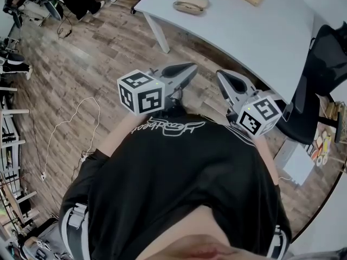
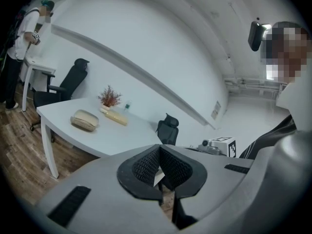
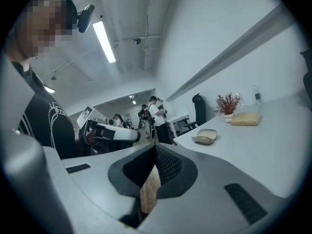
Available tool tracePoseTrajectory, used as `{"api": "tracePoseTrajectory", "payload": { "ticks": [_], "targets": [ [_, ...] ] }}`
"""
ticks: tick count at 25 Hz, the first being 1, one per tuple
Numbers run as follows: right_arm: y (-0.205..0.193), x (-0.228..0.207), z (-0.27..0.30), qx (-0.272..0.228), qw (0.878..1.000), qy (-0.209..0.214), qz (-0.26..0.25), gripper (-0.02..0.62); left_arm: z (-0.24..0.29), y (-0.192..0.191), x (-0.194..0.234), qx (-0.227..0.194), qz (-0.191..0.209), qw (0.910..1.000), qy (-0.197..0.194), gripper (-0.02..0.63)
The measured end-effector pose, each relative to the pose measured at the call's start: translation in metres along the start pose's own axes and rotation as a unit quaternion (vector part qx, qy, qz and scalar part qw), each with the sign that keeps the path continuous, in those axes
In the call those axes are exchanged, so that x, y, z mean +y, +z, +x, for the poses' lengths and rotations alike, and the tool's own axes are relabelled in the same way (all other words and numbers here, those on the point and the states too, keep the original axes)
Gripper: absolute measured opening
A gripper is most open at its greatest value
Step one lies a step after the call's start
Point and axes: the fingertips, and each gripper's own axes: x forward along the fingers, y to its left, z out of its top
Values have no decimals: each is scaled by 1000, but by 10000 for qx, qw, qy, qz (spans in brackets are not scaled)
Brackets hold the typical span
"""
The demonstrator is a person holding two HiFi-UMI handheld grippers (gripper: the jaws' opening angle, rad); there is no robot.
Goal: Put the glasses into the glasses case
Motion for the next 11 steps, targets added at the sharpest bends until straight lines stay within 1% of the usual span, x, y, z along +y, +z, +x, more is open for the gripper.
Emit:
{"api": "tracePoseTrajectory", "payload": {
  "ticks": [11],
  "targets": [
    [5, 2, -16, -37, 10000, -64, -9, 8, 5, 3, -19, -46, 45, 9999, -96, 6]
  ]
}}
